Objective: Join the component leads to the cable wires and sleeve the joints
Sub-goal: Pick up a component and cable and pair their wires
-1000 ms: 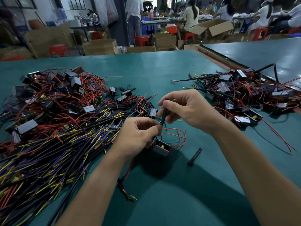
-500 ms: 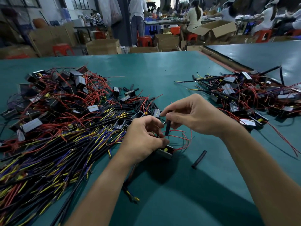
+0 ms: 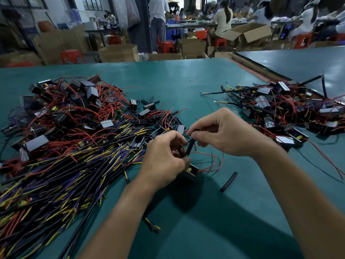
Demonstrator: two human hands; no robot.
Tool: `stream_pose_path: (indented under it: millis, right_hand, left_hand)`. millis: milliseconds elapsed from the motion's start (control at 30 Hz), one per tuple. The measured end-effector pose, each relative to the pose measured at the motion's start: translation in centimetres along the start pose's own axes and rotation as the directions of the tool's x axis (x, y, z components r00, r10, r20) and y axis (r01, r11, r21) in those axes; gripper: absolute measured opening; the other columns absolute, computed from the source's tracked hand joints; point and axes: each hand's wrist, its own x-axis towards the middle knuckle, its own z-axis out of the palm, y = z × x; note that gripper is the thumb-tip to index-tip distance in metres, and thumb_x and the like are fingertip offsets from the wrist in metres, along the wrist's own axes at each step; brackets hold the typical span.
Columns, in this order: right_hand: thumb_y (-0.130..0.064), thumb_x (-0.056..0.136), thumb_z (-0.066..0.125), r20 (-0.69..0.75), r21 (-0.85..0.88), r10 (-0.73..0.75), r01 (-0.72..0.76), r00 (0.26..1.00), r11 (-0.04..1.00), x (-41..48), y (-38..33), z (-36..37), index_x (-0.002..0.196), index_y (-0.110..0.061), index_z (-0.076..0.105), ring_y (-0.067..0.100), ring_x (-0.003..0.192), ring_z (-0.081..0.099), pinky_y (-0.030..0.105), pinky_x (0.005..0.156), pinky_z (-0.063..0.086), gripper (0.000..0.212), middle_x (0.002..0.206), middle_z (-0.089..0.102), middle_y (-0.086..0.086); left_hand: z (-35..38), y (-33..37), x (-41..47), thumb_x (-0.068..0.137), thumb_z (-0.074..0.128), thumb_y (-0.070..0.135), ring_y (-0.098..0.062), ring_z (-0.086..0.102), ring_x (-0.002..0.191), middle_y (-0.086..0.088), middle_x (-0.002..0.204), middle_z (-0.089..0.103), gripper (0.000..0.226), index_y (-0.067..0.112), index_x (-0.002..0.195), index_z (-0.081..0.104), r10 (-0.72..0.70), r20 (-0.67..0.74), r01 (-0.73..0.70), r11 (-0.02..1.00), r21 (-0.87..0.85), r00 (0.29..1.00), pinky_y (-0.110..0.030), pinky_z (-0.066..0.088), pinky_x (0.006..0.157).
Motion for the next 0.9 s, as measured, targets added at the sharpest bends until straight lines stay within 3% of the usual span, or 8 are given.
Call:
stream_pose_path:
  millis: [133, 367, 567, 667, 800, 900]
  right_hand:
    - [-0.010, 0.088, 0.071, 0.002, -0.037, 0.008, -0.008, 1.000, 0.999, 0.07, 0.06, -0.02, 0.084, -0.022, 0.078, 0.020, 0.064, 0.069, 0.024, 0.062, 0.055, 0.014, 0.067, 0.071, 0.005]
    - [-0.014, 0.085, 0.074, -0.043, -0.099, -0.015, 0.011, 0.999, 0.995, -0.05, -0.32, 0.15, 0.085, -0.018, 0.079, 0.013, 0.057, 0.055, 0.036, 0.062, 0.051, 0.006, 0.066, 0.069, 0.008]
    - [-0.015, 0.084, 0.075, -0.003, -0.087, -0.007, 0.007, 1.000, 0.996, -0.25, -0.45, 0.00, 0.080, -0.017, 0.078, 0.018, 0.059, 0.057, 0.042, 0.064, 0.053, 0.006, 0.068, 0.069, 0.010]
    - [-0.020, 0.083, 0.077, 0.054, -0.040, -0.021, 0.023, 0.998, 0.999, -0.24, -0.39, -0.17, 0.079, -0.016, 0.078, 0.027, 0.059, 0.057, 0.040, 0.060, 0.050, 0.005, 0.068, 0.069, 0.014]
    - [-0.022, 0.084, 0.076, 0.080, 0.009, -0.005, 0.004, 0.997, 1.000, -0.10, -0.23, -0.12, 0.078, -0.014, 0.077, 0.015, 0.057, 0.056, 0.030, 0.056, 0.046, 0.010, 0.064, 0.067, 0.013]
    - [-0.021, 0.086, 0.074, 0.045, -0.049, 0.033, -0.031, 0.998, 0.998, 0.01, 0.08, -0.10, 0.077, -0.015, 0.076, 0.012, 0.055, 0.053, 0.031, 0.057, 0.046, 0.011, 0.062, 0.067, 0.012]
  left_hand:
    - [-0.06, -0.10, 0.09, 0.058, 0.082, -0.001, -0.018, 0.058, 0.056, -0.002, 0.070, 0.068, 0.038, 0.018, 0.084, 0.062, -0.031, 0.016, 0.032, 0.998, -0.061, 0.999, -0.038, 0.054, 0.059]
    - [-0.33, -0.03, 0.01, 0.055, 0.084, -0.004, -0.015, 0.055, 0.055, -0.006, 0.073, 0.067, 0.045, 0.018, 0.087, 0.062, -0.085, 0.072, 0.092, 0.991, -0.095, 0.994, -0.040, 0.054, 0.056]
    - [-0.44, -0.25, 0.04, 0.052, 0.087, -0.006, -0.013, 0.052, 0.053, 0.001, 0.070, 0.066, 0.049, 0.020, 0.086, 0.063, -0.111, 0.108, 0.124, 0.984, -0.125, 0.988, -0.029, 0.048, 0.053]
    - [-0.59, -0.39, 0.11, 0.052, 0.088, -0.003, -0.014, 0.053, 0.056, 0.000, 0.070, 0.066, 0.047, 0.020, 0.084, 0.063, -0.098, 0.106, 0.107, 0.990, -0.088, 0.990, -0.031, 0.048, 0.054]
    - [-0.57, -0.16, 0.12, 0.052, 0.088, -0.002, -0.016, 0.054, 0.057, -0.003, 0.071, 0.068, 0.044, 0.019, 0.082, 0.064, -0.086, 0.109, 0.094, 0.993, -0.067, 0.990, -0.033, 0.048, 0.055]
    - [-0.81, 0.05, 0.03, 0.053, 0.086, -0.003, -0.013, 0.054, 0.057, -0.001, 0.071, 0.068, 0.042, 0.020, 0.081, 0.064, -0.073, 0.118, 0.081, 0.995, -0.066, 0.990, -0.032, 0.049, 0.057]
